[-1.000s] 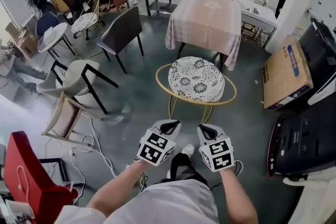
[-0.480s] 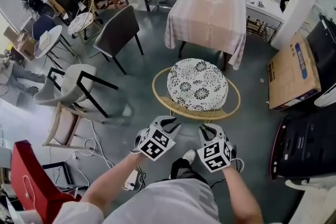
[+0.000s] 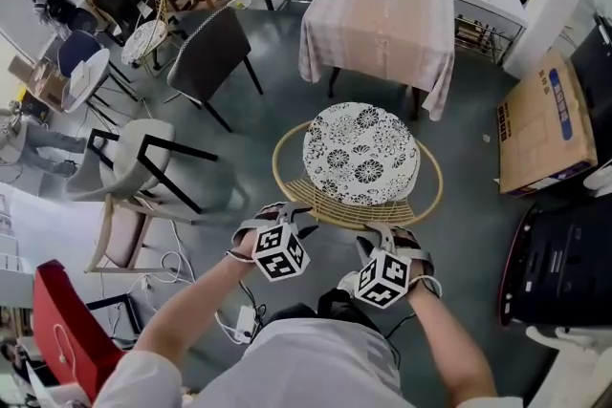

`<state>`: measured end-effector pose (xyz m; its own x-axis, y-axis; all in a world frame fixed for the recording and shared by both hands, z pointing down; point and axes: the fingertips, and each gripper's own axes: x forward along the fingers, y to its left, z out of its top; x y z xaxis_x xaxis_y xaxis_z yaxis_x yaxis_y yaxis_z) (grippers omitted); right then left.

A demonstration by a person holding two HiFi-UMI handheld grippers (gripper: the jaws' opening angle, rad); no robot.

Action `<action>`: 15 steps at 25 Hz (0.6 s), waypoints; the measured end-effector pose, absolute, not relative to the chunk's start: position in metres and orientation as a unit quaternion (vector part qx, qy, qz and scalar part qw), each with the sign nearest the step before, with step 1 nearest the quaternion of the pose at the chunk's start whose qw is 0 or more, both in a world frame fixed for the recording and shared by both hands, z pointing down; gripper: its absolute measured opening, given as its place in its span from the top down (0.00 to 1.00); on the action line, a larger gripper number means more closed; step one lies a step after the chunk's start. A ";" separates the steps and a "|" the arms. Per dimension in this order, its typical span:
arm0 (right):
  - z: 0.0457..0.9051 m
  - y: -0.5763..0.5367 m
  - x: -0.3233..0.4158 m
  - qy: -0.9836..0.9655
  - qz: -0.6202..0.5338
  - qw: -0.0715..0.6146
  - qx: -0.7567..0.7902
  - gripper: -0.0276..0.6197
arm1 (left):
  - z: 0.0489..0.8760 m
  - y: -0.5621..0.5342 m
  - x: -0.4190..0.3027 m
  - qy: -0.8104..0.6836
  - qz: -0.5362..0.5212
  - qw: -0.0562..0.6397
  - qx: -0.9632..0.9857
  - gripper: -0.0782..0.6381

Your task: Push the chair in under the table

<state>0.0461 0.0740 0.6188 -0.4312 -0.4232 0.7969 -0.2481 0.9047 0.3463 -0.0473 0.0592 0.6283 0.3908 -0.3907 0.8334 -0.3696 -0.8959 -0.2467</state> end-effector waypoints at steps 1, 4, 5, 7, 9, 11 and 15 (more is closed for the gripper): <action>0.623 0.073 0.046 -0.837 -0.101 0.503 0.192 0.81 | 0.633 0.058 -0.048 0.215 -0.512 0.023 -0.832 0.65; 0.636 0.071 0.044 -0.822 -0.129 0.527 0.172 0.81 | 0.645 0.056 -0.053 0.178 -0.541 0.056 -0.820 0.65; 0.639 0.070 0.043 -0.819 -0.133 0.532 0.167 0.81 | 0.649 0.055 -0.056 0.168 -0.550 0.066 -0.815 0.65; 0.642 0.068 0.041 -0.815 -0.134 0.539 0.165 0.81 | 0.656 0.054 -0.058 0.154 -0.563 0.083 -0.808 0.65; 0.644 0.065 0.039 -0.812 -0.132 0.545 0.165 0.81 | 0.660 0.048 -0.060 0.149 -0.570 0.091 -0.803 0.65; 0.646 0.064 0.037 -0.808 -0.132 0.550 0.166 0.81 | 0.665 0.043 -0.064 0.143 -0.580 0.099 -0.796 0.65; 0.648 0.063 0.036 -0.808 -0.113 0.557 0.159 0.83 | 0.672 0.037 -0.069 0.119 -0.589 0.101 -0.793 0.72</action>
